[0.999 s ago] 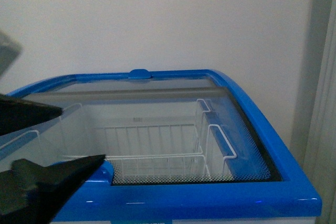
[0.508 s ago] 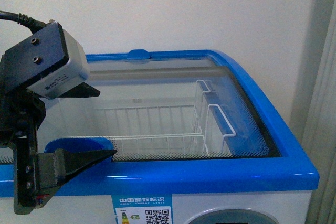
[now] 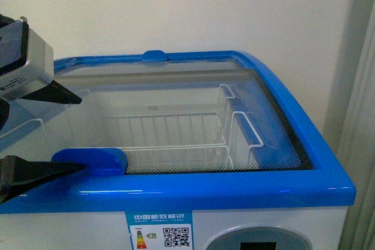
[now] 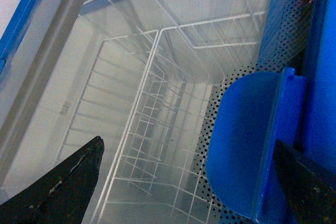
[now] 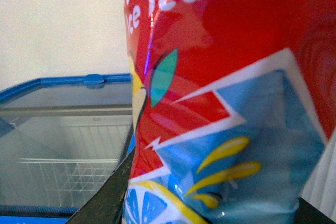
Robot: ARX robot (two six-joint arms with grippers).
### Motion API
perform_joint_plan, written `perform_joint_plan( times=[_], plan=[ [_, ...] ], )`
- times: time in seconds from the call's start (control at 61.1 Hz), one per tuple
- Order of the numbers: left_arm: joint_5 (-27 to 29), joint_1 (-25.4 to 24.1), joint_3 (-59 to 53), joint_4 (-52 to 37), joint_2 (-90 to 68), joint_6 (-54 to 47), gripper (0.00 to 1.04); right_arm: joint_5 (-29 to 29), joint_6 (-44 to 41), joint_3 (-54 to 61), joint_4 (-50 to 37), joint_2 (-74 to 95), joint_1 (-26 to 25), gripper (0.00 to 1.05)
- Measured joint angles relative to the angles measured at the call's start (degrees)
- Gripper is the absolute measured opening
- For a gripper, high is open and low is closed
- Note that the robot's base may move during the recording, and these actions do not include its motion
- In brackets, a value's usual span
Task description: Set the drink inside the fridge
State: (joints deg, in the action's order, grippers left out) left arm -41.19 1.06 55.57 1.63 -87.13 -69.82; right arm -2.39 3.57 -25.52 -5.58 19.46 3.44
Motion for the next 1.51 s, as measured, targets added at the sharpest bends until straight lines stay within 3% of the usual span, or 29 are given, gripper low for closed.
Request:
perform_joint_plan(
  times=[0.328, 1.015, 1.196, 1.507],
  plan=[
    [0.2, 2.2, 1.0, -15.0, -5.7, 3.3, 0.97, 0.0, 0.0, 0.0, 0.0, 0.0, 0.0, 0.41],
    [24.0, 4.4, 15.5, -43.0, -23.6, 3.6, 0.97, 0.0, 0.0, 0.0, 0.0, 0.0, 0.0, 0.41],
    [27.2, 4.5, 15.6, -51.3, -25.2, 3.4, 0.97, 0.0, 0.0, 0.0, 0.0, 0.0, 0.0, 0.41],
    [40.4, 3.3, 13.4, -63.5, -25.3, 11.7, 0.97, 0.1, 0.0, 0.0, 0.0, 0.0, 0.0, 0.41]
  ],
)
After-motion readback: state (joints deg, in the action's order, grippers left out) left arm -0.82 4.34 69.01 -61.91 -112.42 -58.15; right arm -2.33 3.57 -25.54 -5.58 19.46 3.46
